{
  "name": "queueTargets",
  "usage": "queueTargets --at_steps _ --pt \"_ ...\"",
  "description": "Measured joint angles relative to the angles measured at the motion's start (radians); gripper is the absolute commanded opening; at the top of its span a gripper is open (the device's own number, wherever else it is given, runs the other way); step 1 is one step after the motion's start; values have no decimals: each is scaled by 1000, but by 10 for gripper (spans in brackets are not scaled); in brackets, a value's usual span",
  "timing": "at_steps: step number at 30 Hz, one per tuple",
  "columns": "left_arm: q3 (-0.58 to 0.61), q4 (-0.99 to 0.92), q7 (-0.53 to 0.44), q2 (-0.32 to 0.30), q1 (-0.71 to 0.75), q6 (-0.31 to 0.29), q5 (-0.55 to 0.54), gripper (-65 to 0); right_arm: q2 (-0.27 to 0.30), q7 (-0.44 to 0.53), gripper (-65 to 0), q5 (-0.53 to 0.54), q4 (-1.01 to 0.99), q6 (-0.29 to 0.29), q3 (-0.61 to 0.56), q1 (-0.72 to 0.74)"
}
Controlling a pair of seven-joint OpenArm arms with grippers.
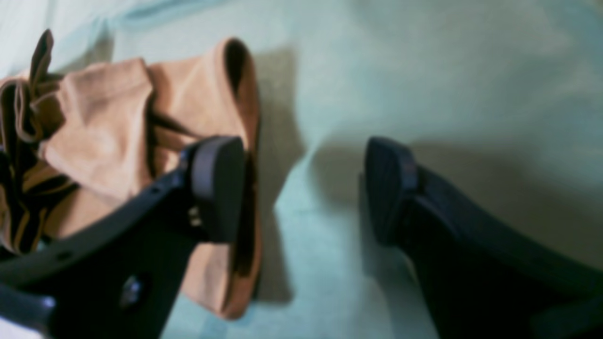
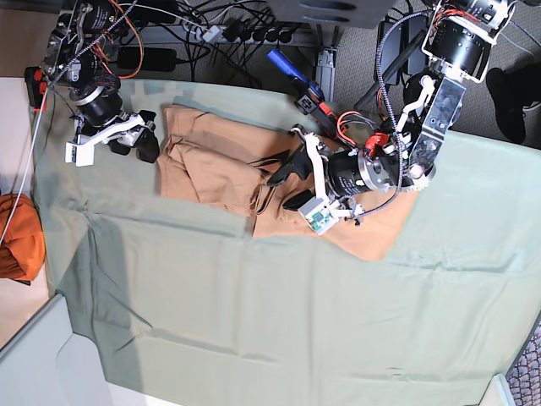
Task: Fold the T-shirt properly
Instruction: 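Lift the hem end with the left gripper and carry it over the shirt, then lay the hem end onto the shoulder end and open the left gripper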
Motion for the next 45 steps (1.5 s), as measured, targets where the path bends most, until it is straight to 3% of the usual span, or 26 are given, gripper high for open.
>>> queueTargets --at_steps 9,17,28,36,45 --pt "-1 81 55 -6 0 0 -3 -321 -58 11 -247 0 -2 0 -81 3" --pt "-96 83 71 -6 0 0 -82 -322 -106 18 -247 9 -2 0 -81 8" --pt "-104 83 83 -5 0 0 -87 -322 -108 26 -247 12 -2 0 -85 8" --pt "-120 83 89 -16 0 0 -90 -322 -107 53 -249 0 -7 0 -164 13" --pt "-130 102 93 -69 0 0 -122 -322 -108 49 -529 0 -10 0 -171 11"
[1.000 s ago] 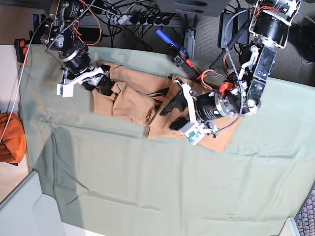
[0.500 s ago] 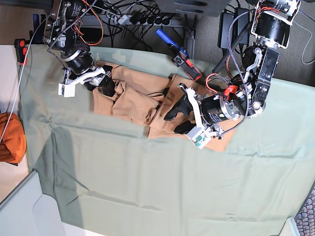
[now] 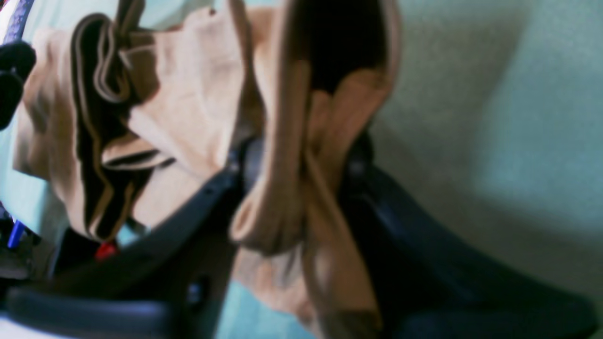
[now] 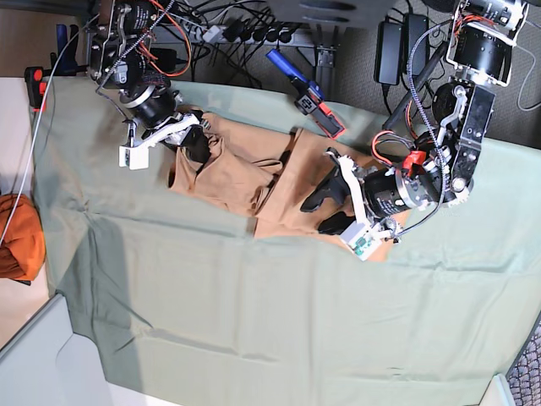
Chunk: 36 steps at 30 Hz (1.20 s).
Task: Fold the T-shirt properly
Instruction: 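Lay the hem end onto the shoulder end and open the left gripper, then move the right gripper over the folded bundle and press it flat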
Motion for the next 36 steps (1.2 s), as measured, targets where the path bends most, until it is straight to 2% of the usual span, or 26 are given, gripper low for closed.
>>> queueTargets --at_steps 2,7,11,15,20,25,28,33,36 --pt "0 14 0 0 0 0 0 -322 0 15 -650 -13 0 0 0 0" --pt "-14 43 0 0 0 0 -1 -322 0 36 -650 -65 0 0 4 0" --pt "-62 43 5 -23 0 0 -15 -322 8 23 -650 -76 -2 0 79 0" --pt "-122 43 9 -79 2 0 -36 -322 83 22 -650 -82 -4 0 188 -4" --pt "-146 44 20 -158 3 0 -74 -322 180 5 -650 -83 -4 0 270 -10" --pt "-150 44 23 -191 8 0 -72 -322 241 -40 -650 64 1 0 320 -8" --pt "-150 45 26 -191 11 0 -73 -322 214 -71 -650 115 49 0 320 -8" --pt "-149 44 32 -197 43 -1 -71 -322 86 -69 -650 128 183 0 298 -5" --pt "-149 44 29 -209 40 0 -72 -322 26 -64 -650 119 202 0 245 -3"
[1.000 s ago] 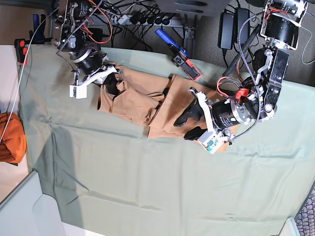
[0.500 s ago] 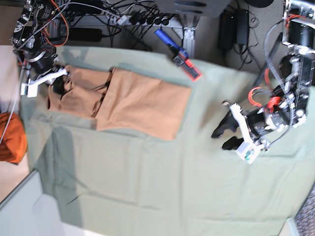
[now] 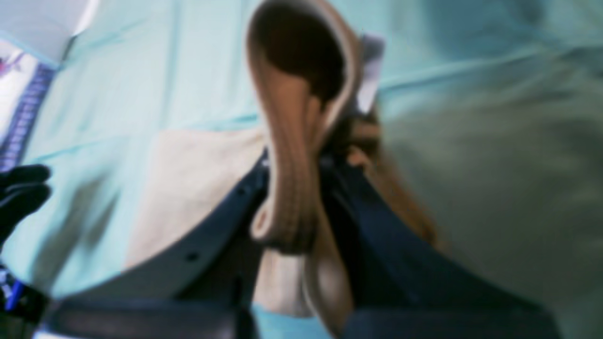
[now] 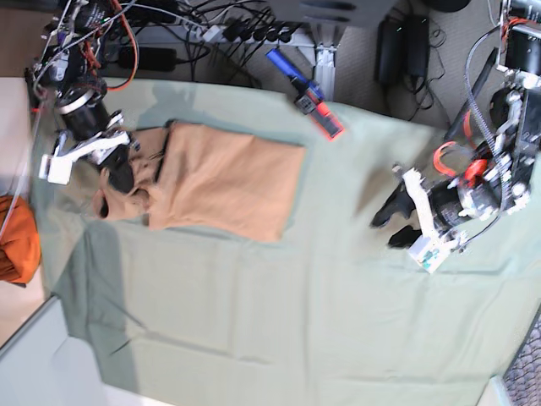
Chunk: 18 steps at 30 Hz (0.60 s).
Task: Fold the T-shirt properly
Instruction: 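Move the right gripper over the folded bundle and press it flat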
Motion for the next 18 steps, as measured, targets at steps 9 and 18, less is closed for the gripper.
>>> queueTargets --at_steps 9,18 --pt "1 0 6 -56 1 0 -3 -322 -143 31 -650 -75 0 0 -194 48" --pt "1 0 8 -92 18 0 -4 -322 -247 40 -650 -165 -1 0 -352 92"
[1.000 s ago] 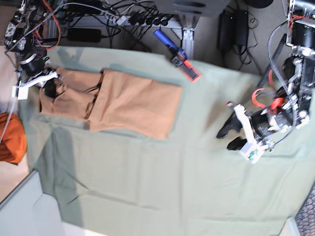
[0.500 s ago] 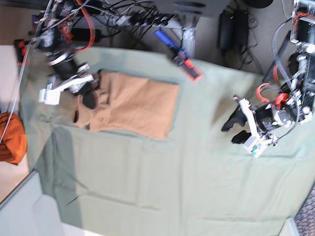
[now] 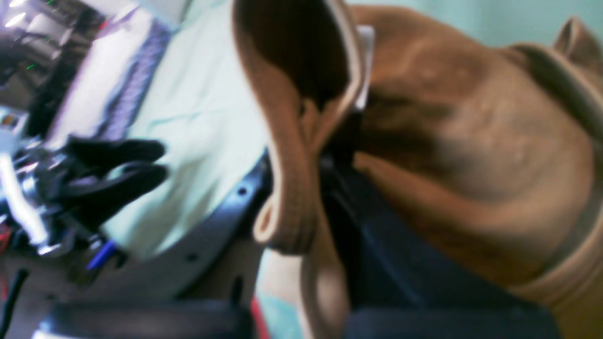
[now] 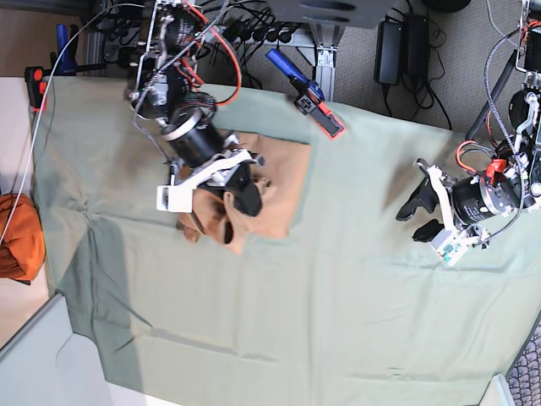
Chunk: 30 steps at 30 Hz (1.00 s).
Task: Fold the T-shirt properly
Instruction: 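Move the right gripper over the folded bundle and press it flat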
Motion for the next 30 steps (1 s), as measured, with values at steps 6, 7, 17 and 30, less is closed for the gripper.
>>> queueTargets --at_steps 6,7,17,30 --pt "0 0 0 -5 0 0 0 -322 -12 6 -650 -66 0 0 -71 0" --pt "0 0 0 -5 0 0 0 -322 -12 7 -650 -71 0 0 -77 -2" --pt "0 0 0 -5 0 0 -7 -322 -12 84 -650 -169 -120 0 -155 -2" --pt "0 0 0 -5 0 0 -14 -322 -11 129 -255 -193 -179 0 -299 1"
